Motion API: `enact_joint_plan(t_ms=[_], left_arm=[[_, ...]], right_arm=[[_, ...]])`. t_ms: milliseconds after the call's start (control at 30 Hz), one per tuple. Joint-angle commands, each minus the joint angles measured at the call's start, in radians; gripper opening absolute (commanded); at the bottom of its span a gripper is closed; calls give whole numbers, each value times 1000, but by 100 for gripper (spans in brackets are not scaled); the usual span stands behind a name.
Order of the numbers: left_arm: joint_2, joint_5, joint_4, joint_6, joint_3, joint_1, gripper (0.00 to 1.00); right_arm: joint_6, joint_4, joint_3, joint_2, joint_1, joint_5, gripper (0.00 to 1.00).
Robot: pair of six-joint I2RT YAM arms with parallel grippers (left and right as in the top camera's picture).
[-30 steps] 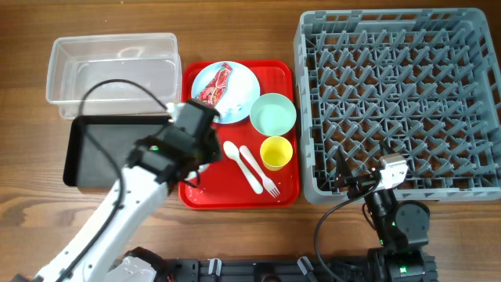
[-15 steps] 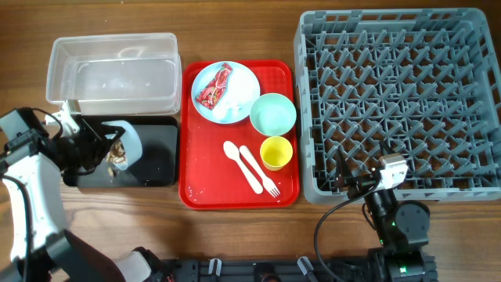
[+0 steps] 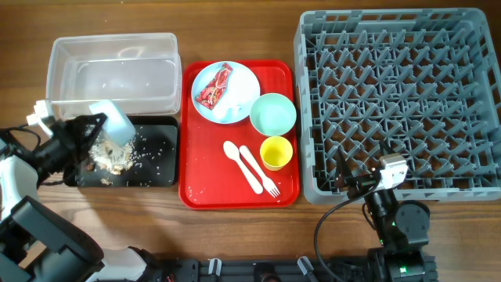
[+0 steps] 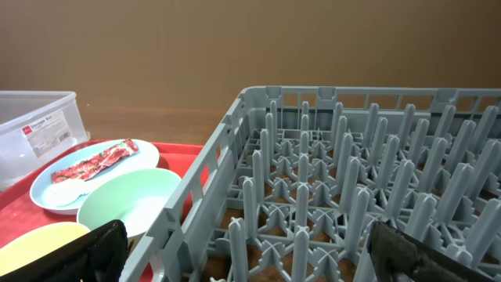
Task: Sort waste into correct bins and load items into the dishwasher rack
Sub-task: 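Tilt the blue bowl to pour the food onto the black tray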
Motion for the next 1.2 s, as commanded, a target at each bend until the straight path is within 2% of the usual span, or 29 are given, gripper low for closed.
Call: enact_joint_plan(t_ms=[0, 167, 200, 233, 267, 400, 433, 500, 600, 667, 933, 1000, 1100, 1167], left_arm=[[6, 79, 5, 26, 10, 28, 4], [6, 151, -34, -11, 9, 29, 4], [6, 150, 4, -11, 9, 33, 4], [7, 150, 45, -42, 9, 43, 4], [8, 206, 12, -91, 9, 49, 4], [10, 188, -15, -48, -3, 49, 4], [12, 187, 21, -49, -3, 50, 4], [18, 206, 24, -164, -3, 48, 4], [21, 170, 45, -83, -3, 48, 4], [22, 150, -9, -93, -3, 47, 4], [21, 206, 0, -113, -3, 39, 4], [21, 206, -96, -113, -3, 39, 4], [21, 206, -88, -113, -3, 39, 4], [21, 206, -144, -108, -3, 26, 4]], right_arm=[[-7, 3, -1, -1, -2, -10, 100], [-6, 3, -1, -1, -2, -10, 100], [-6, 3, -1, 0, -2, -10, 100], [-6, 3, -1, -1, -2, -10, 100], [-6, 3, -1, -1, -2, -10, 100], [-6, 3, -1, -1, -2, -10, 100], [-7, 3, -1, 0, -2, -10, 100], [-7, 3, -1, -1, -2, -10, 100], [-6, 3, -1, -1, -2, -10, 100], [-6, 3, -1, -1, -2, -10, 100], [-6, 3, -1, -1, -2, -10, 100], [-6, 3, -1, -1, -2, -10, 100], [-6, 3, -1, -1, -2, -10, 100], [-7, 3, -1, -1, -2, -10, 100]])
